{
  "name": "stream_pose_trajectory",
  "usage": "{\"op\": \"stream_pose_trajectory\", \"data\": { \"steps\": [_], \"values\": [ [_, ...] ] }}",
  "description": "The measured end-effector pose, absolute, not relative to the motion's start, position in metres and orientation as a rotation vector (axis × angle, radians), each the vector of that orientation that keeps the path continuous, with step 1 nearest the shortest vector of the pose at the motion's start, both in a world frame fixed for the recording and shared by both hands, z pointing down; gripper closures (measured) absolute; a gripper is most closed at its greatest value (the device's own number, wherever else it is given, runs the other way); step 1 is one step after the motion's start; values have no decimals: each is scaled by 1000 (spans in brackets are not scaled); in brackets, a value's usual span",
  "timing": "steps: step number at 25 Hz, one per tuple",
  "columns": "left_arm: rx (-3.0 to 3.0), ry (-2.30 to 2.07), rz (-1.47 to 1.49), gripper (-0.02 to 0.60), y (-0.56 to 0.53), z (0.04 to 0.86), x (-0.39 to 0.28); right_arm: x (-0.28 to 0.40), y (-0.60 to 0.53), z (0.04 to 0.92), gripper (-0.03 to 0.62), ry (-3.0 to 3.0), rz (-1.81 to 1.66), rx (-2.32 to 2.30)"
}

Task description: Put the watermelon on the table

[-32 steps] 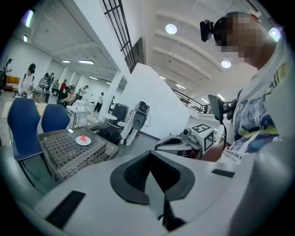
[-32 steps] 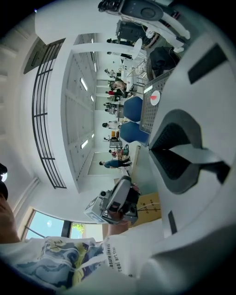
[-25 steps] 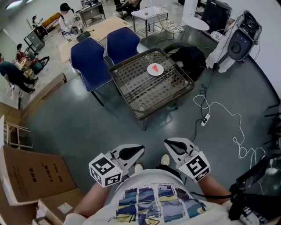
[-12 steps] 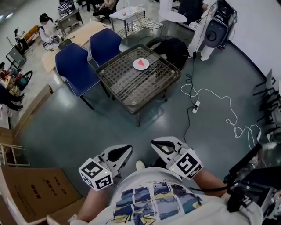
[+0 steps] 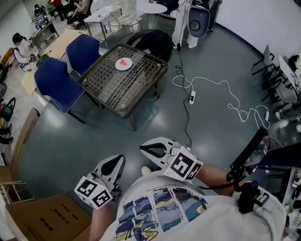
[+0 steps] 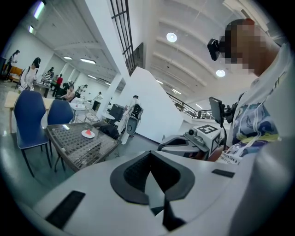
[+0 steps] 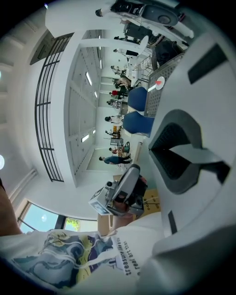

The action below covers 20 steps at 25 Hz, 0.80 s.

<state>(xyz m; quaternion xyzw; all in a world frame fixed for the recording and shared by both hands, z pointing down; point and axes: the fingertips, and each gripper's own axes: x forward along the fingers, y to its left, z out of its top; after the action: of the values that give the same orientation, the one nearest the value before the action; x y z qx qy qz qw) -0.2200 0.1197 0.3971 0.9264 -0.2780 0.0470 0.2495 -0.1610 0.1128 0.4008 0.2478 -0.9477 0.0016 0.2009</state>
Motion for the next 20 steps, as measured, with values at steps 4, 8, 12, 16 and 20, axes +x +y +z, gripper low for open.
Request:
{"op": "stream_pose_trajectory", "data": {
  "steps": [4, 8, 12, 16, 20],
  "values": [
    [2525, -744, 144, 572, 119, 400, -213, -154, 112, 405, 583, -2619, 2, 700],
    [2524, -728, 160, 572, 113, 403, -203, -144, 107, 405, 583, -2617, 3, 720],
    [2530, -703, 164, 572, 109, 409, -195, -134, 104, 411, 583, -2609, 6, 750],
    [2515, -688, 175, 572, 93, 416, -180, -118, 90, 415, 583, -2608, 18, 764],
    [2491, -678, 197, 572, 62, 414, -147, -83, 62, 410, 583, -2605, 45, 778]
  ]
}}
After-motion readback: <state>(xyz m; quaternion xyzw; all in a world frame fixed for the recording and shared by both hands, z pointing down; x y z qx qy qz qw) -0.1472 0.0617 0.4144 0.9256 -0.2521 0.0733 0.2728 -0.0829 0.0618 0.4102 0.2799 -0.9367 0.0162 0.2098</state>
